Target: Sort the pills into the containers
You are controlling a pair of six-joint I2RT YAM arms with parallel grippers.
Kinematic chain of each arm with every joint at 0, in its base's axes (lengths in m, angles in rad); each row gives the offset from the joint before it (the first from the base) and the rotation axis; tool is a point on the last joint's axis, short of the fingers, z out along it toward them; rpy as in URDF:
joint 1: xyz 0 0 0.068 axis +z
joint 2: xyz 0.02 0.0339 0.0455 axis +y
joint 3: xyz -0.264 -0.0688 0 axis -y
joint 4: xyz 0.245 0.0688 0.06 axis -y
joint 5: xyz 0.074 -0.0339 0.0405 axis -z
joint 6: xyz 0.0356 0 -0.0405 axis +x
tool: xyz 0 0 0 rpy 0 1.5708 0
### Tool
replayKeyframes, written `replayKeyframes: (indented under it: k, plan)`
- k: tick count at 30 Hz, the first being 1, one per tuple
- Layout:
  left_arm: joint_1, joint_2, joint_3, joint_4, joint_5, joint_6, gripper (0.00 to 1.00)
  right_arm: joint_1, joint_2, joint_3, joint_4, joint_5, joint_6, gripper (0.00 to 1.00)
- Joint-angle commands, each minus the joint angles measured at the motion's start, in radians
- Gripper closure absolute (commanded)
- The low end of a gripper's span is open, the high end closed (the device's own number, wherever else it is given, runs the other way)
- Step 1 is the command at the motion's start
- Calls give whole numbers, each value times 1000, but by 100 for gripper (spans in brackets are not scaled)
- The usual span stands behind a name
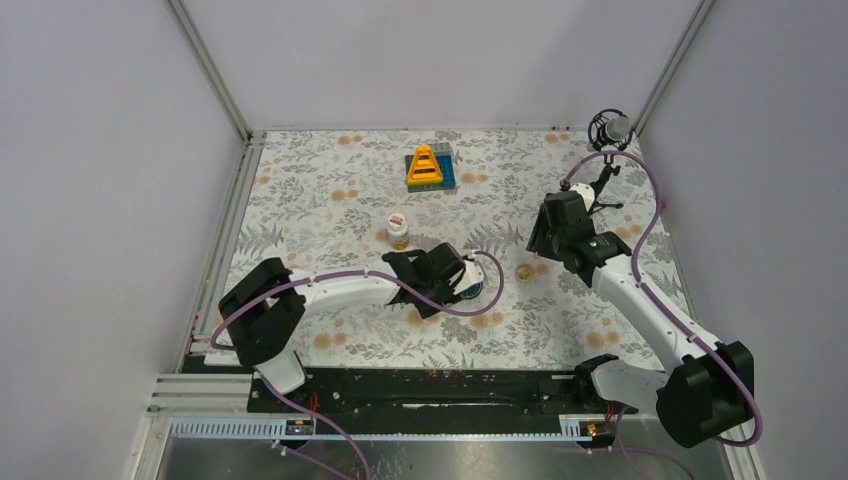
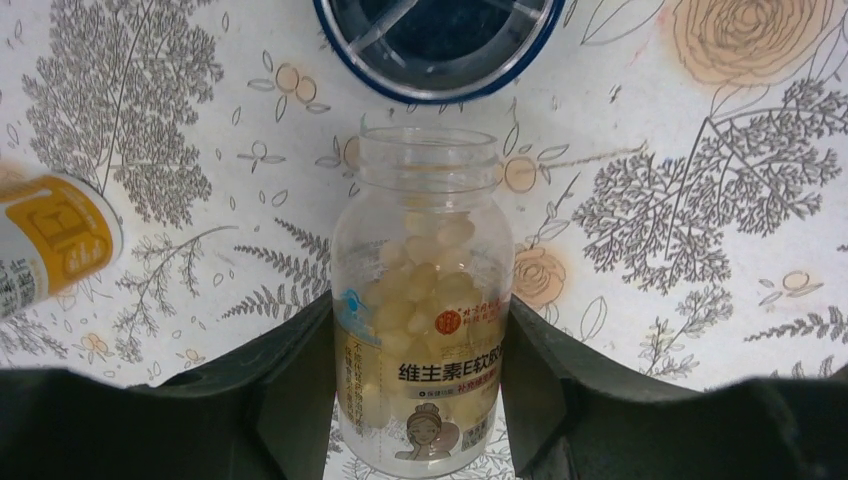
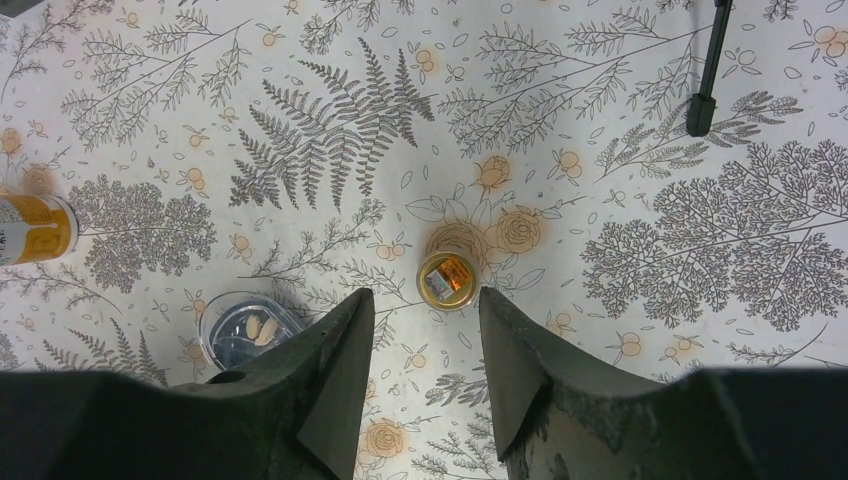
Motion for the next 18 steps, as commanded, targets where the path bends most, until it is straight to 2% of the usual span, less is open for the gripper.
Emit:
replayKeyframes:
  k: [1, 18]
  plan:
    - [-36, 49, 95, -41, -85, 25, 100, -8, -41, -25, -21, -15, 19, 49]
    - [-85, 142, 220, -131, -215, 68, 100, -22, -74, -64, -19, -30, 22, 49]
